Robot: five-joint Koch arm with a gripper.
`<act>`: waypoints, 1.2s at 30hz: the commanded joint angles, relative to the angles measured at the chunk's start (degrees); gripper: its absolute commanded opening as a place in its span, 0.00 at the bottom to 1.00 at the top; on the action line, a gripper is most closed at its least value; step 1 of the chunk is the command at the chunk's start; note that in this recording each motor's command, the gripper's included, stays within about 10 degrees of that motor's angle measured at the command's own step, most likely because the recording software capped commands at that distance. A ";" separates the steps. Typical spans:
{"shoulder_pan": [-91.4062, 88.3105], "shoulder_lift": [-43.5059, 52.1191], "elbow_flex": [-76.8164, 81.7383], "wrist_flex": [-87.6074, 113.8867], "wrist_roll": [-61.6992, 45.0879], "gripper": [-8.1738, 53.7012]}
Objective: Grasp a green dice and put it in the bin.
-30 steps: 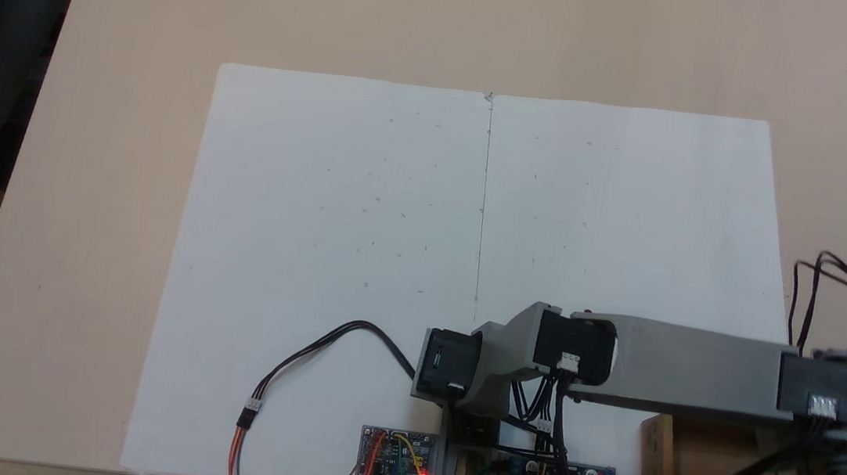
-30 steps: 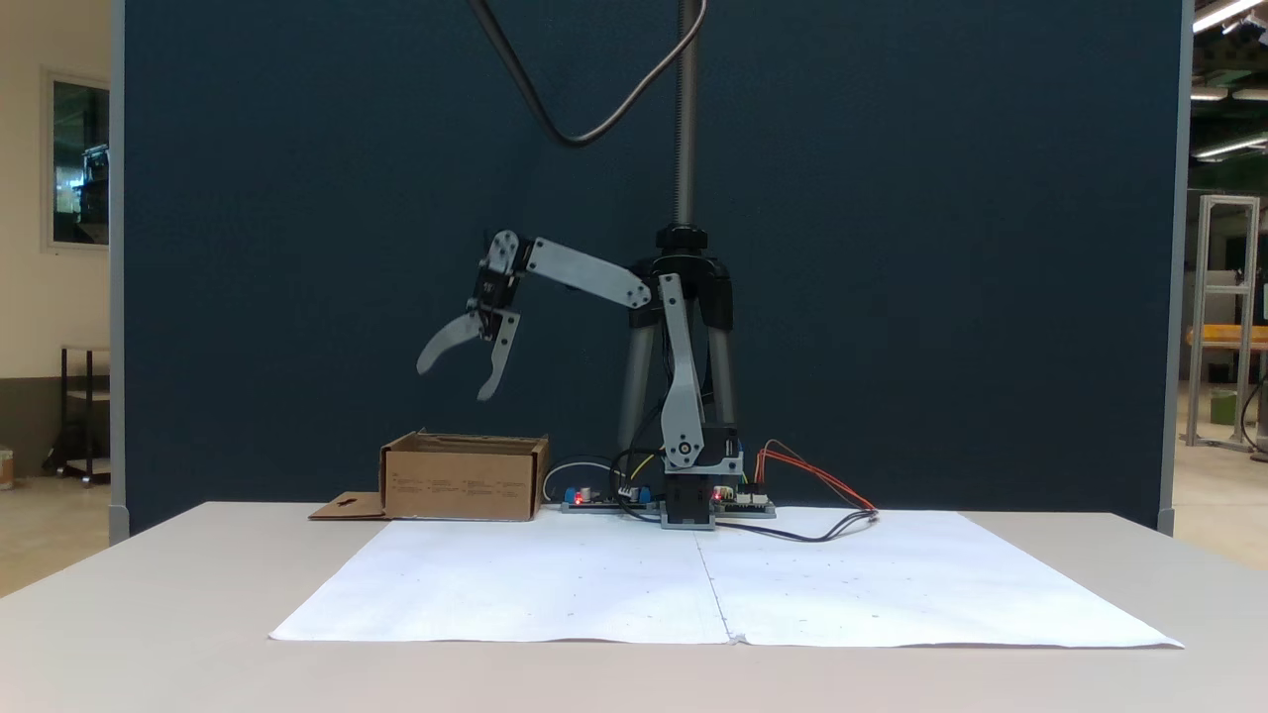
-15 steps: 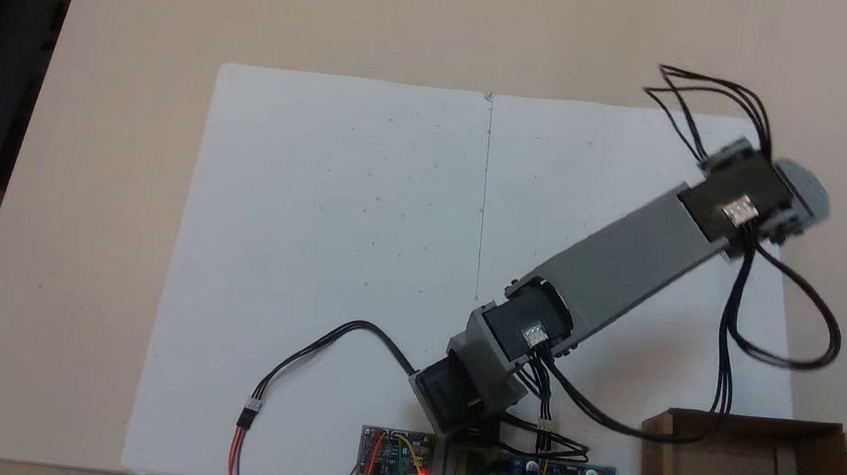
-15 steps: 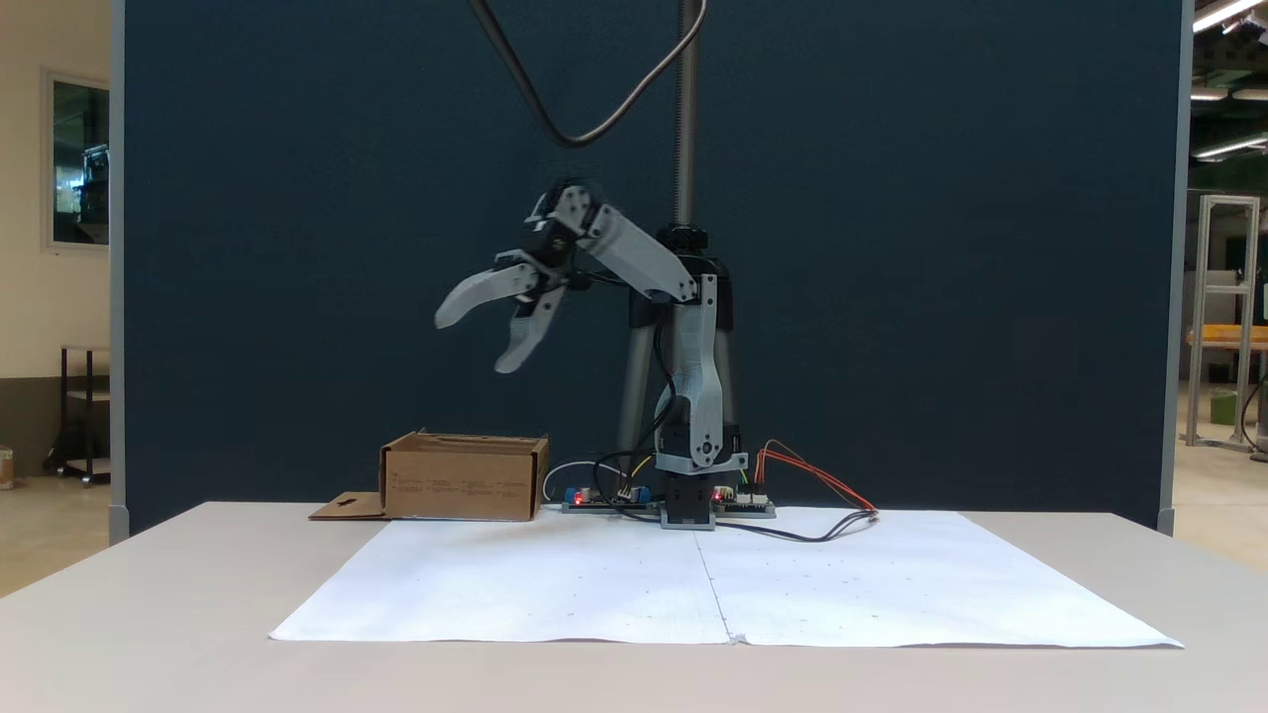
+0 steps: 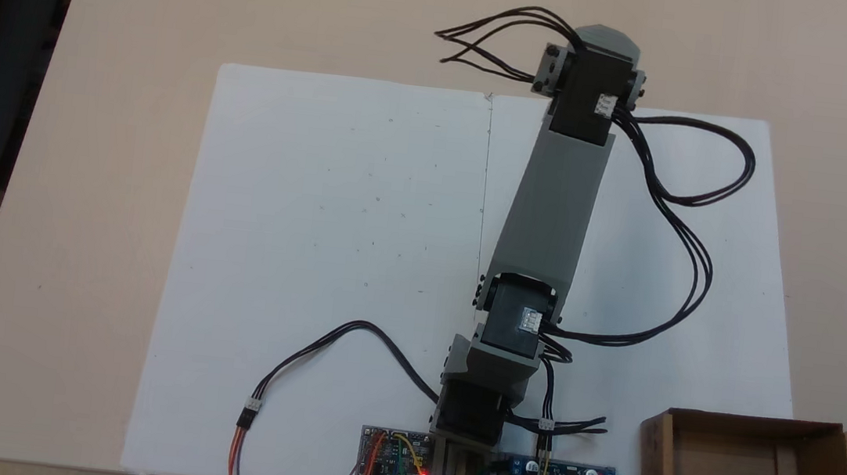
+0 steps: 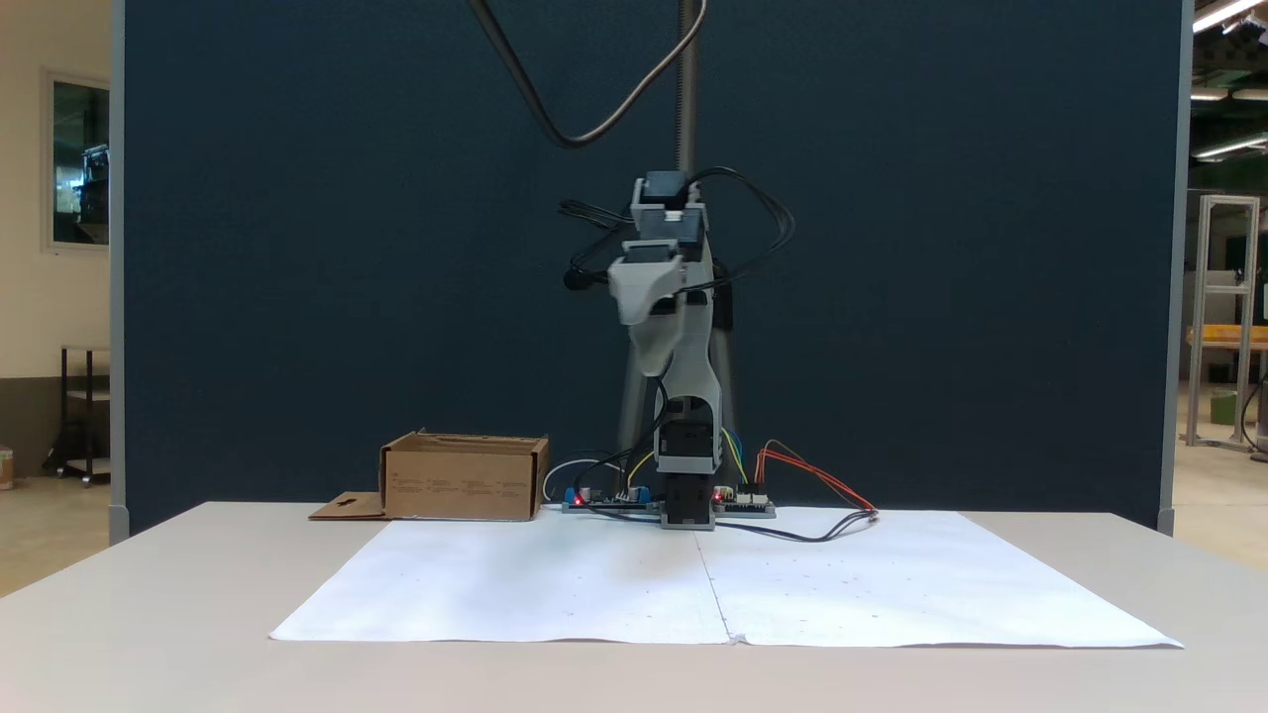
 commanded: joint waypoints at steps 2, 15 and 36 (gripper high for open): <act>-3.87 0.79 -0.79 -4.13 4.22 0.84; -11.07 5.80 13.71 -22.13 3.96 0.86; -10.37 34.63 95.27 -72.93 -2.46 0.85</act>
